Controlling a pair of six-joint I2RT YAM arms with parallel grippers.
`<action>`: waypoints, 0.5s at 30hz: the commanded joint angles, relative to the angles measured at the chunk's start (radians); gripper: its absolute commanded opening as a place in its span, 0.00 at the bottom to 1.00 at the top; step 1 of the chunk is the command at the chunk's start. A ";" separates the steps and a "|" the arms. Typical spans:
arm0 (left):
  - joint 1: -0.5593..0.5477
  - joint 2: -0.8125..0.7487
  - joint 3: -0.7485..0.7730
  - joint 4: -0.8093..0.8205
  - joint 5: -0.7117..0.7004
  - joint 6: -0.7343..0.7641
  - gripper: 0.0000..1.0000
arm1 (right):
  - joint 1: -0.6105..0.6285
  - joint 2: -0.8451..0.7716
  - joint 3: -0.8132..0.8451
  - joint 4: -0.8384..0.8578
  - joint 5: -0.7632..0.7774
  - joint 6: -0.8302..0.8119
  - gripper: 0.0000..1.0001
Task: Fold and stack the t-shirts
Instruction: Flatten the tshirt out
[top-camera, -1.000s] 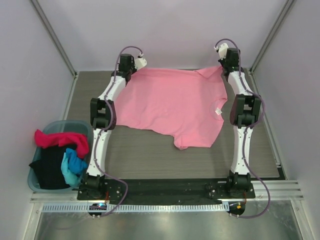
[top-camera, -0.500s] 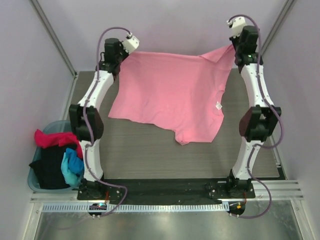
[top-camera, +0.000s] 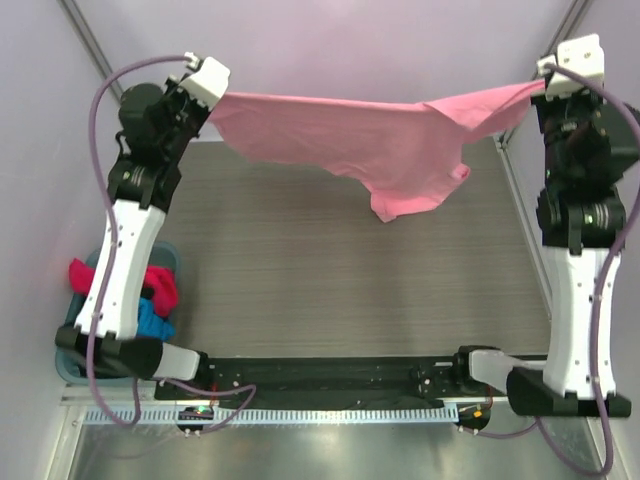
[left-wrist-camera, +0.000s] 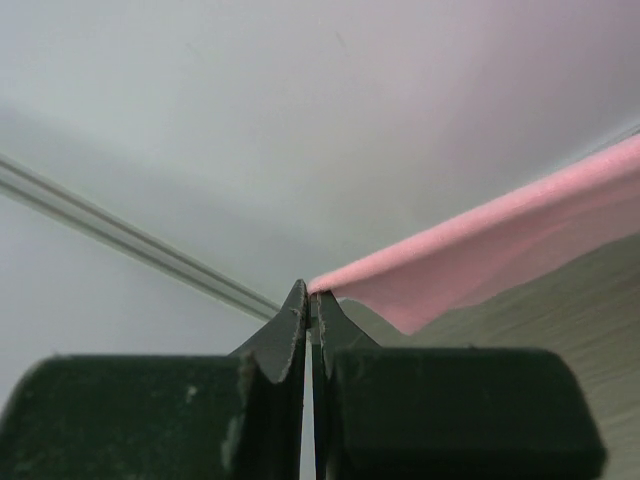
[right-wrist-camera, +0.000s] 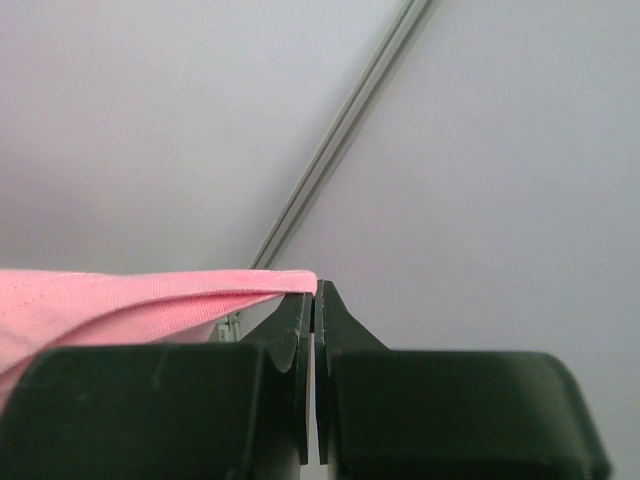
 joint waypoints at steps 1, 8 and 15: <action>0.004 -0.147 -0.064 -0.063 0.003 -0.031 0.00 | -0.004 -0.113 -0.028 -0.054 0.005 0.025 0.01; 0.006 -0.402 -0.121 -0.117 0.015 -0.066 0.00 | -0.004 -0.320 0.063 -0.212 -0.017 0.032 0.01; 0.007 -0.413 0.072 -0.111 0.008 -0.040 0.00 | -0.004 -0.304 0.273 -0.215 -0.017 -0.016 0.01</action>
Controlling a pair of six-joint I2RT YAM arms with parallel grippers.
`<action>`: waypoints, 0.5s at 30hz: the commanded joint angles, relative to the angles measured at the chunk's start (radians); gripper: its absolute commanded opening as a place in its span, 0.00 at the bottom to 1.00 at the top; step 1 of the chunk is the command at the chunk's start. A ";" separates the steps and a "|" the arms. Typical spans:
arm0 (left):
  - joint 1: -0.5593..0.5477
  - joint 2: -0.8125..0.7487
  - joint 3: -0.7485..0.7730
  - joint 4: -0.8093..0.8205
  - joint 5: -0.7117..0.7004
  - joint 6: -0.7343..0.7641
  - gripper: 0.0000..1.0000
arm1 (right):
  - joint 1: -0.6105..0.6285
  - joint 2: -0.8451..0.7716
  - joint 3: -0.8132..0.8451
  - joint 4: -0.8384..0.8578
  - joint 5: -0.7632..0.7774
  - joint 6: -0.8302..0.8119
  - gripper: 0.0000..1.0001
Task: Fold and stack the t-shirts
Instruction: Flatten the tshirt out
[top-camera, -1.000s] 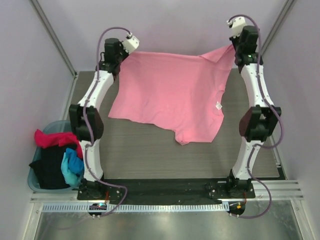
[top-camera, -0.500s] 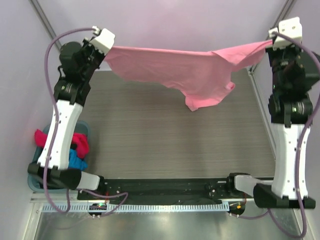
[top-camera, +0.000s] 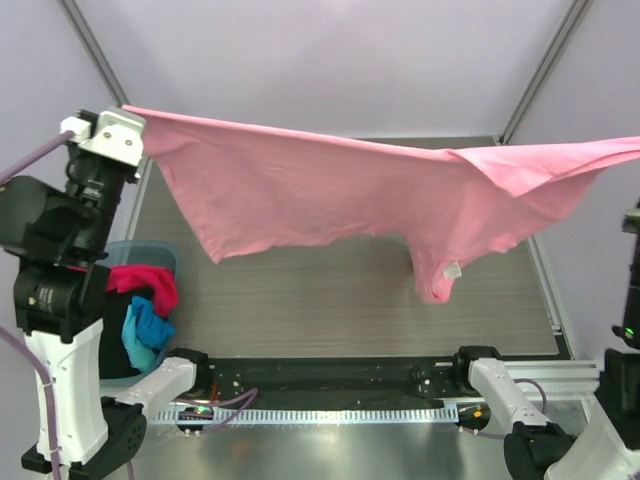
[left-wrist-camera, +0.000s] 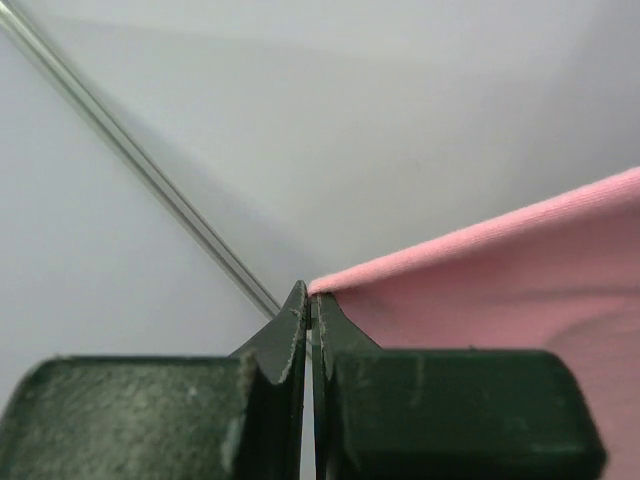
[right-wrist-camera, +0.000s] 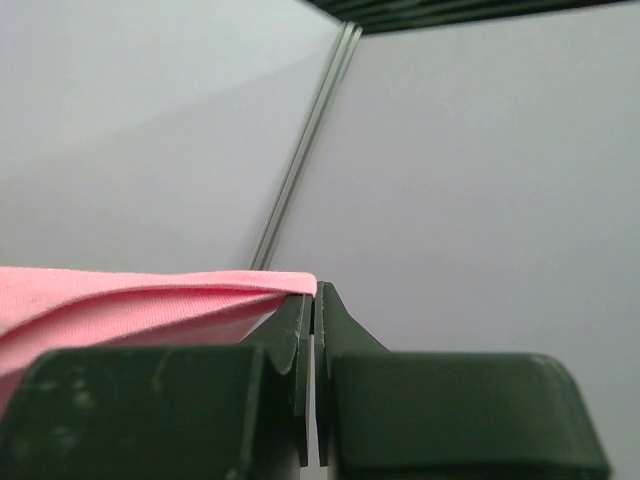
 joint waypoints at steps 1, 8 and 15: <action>0.006 0.050 0.125 0.033 -0.026 0.013 0.00 | -0.004 0.083 0.138 0.032 0.029 -0.033 0.01; 0.006 0.138 0.154 0.068 -0.027 0.050 0.00 | -0.004 0.163 0.151 0.126 0.018 -0.127 0.01; 0.006 0.225 -0.086 0.132 -0.001 0.089 0.00 | -0.004 0.111 -0.311 0.282 -0.042 -0.151 0.01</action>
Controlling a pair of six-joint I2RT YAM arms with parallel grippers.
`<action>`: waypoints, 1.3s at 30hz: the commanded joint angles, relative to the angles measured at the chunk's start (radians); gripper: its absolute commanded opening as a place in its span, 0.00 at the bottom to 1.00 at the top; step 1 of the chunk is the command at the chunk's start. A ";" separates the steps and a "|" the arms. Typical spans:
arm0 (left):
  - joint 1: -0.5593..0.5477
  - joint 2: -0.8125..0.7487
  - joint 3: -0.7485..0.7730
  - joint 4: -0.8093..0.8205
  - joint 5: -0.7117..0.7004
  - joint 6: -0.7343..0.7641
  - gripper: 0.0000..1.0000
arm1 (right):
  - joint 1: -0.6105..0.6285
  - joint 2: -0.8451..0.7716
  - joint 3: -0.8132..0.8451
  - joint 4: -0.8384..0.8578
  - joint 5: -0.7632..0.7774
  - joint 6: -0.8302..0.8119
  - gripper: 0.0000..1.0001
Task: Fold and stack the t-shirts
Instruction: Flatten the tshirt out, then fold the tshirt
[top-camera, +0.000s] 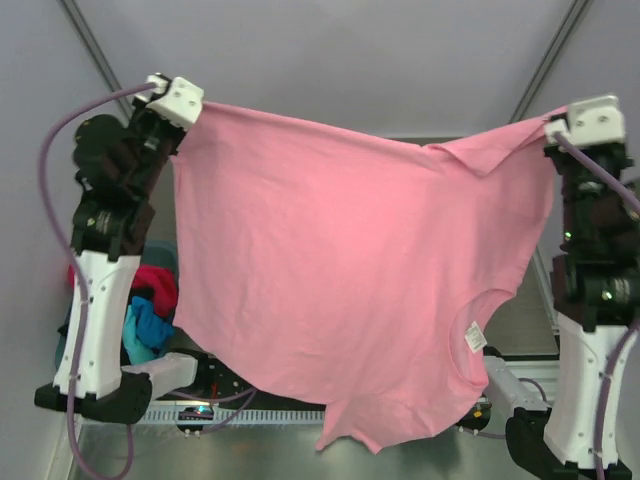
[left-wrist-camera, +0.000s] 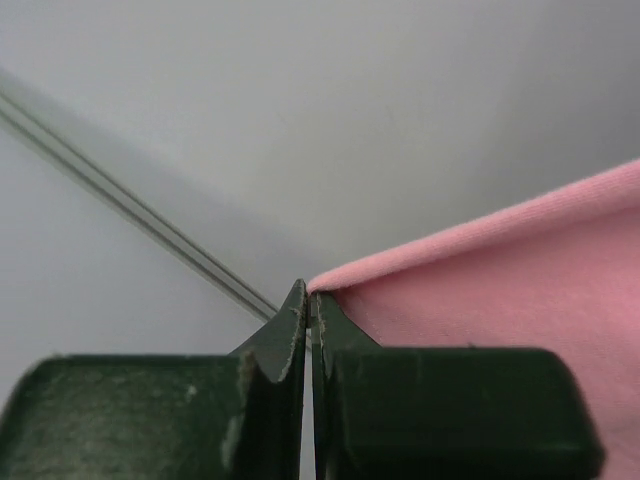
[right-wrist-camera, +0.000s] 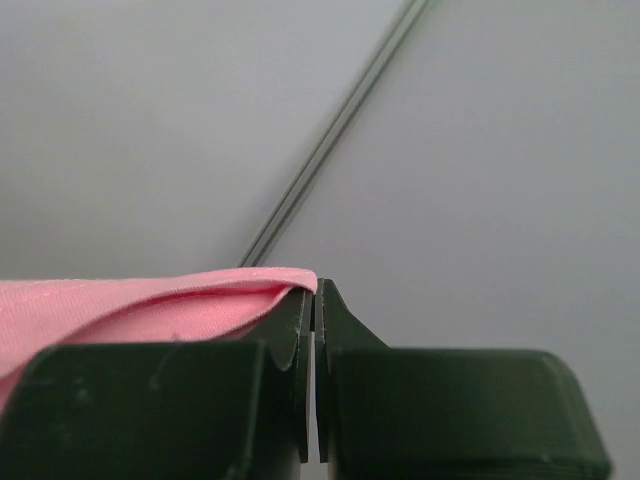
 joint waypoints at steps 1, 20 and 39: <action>0.006 0.074 -0.142 0.051 -0.002 0.038 0.00 | -0.004 0.021 -0.227 0.079 -0.013 -0.034 0.01; 0.006 1.045 0.131 0.209 0.010 0.136 0.00 | -0.023 0.849 -0.445 0.563 0.000 -0.049 0.01; 0.018 1.358 0.495 0.382 -0.117 0.062 0.00 | -0.029 1.463 0.384 0.254 0.021 0.125 0.01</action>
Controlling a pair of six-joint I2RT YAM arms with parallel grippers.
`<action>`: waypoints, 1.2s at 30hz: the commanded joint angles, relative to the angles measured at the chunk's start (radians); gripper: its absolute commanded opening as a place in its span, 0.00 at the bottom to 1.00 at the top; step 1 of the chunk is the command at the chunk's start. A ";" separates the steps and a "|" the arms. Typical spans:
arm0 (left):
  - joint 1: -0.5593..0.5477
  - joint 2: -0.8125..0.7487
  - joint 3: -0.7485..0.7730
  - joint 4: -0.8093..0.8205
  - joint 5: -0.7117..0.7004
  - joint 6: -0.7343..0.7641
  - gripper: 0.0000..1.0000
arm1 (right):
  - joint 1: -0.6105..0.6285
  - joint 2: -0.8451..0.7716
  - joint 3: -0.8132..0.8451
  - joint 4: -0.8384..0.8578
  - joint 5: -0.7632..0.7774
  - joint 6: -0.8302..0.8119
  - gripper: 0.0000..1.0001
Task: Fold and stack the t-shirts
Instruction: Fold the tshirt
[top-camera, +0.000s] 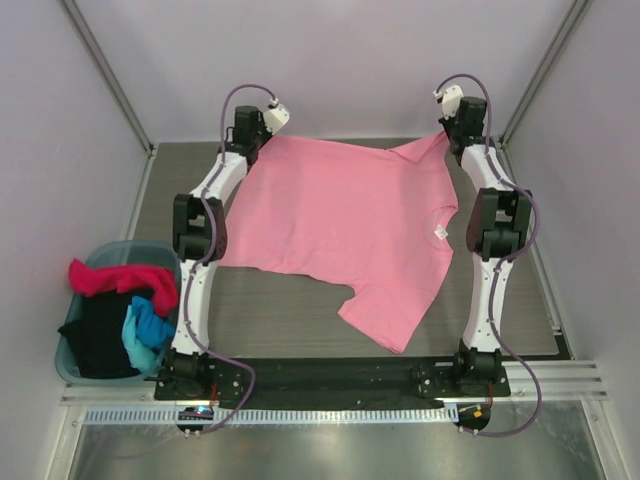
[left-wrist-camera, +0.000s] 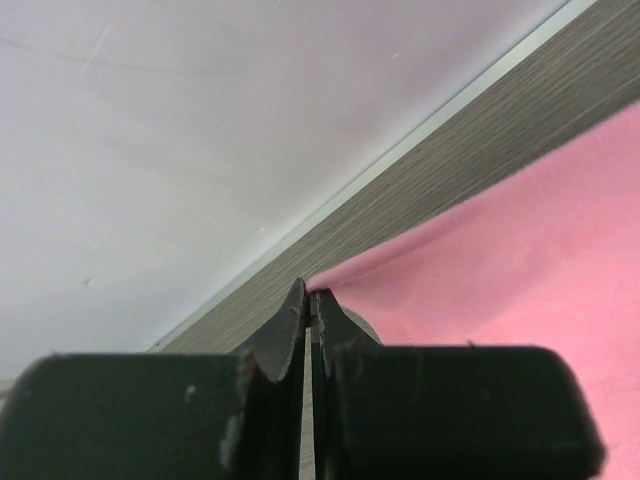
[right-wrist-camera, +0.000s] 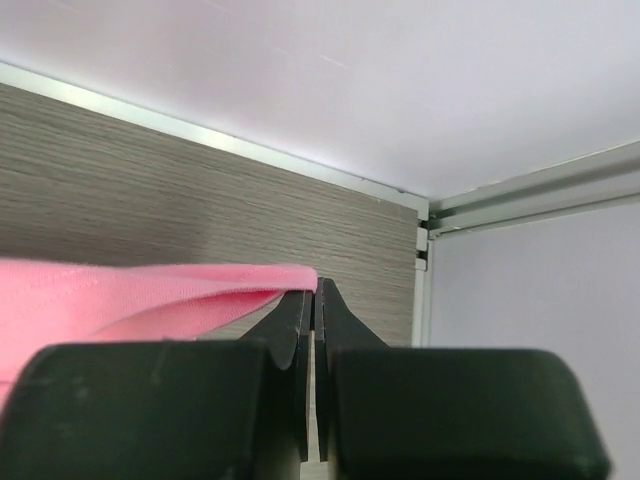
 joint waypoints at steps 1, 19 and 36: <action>0.010 0.020 0.052 0.128 -0.028 -0.015 0.00 | 0.007 0.033 0.098 -0.006 0.040 0.019 0.01; 0.022 -0.044 0.001 0.152 0.029 -0.010 0.00 | 0.022 -0.233 -0.174 -0.036 0.066 -0.040 0.01; 0.040 -0.215 -0.201 0.191 0.079 0.048 0.00 | 0.024 -0.524 -0.407 -0.141 0.054 -0.001 0.01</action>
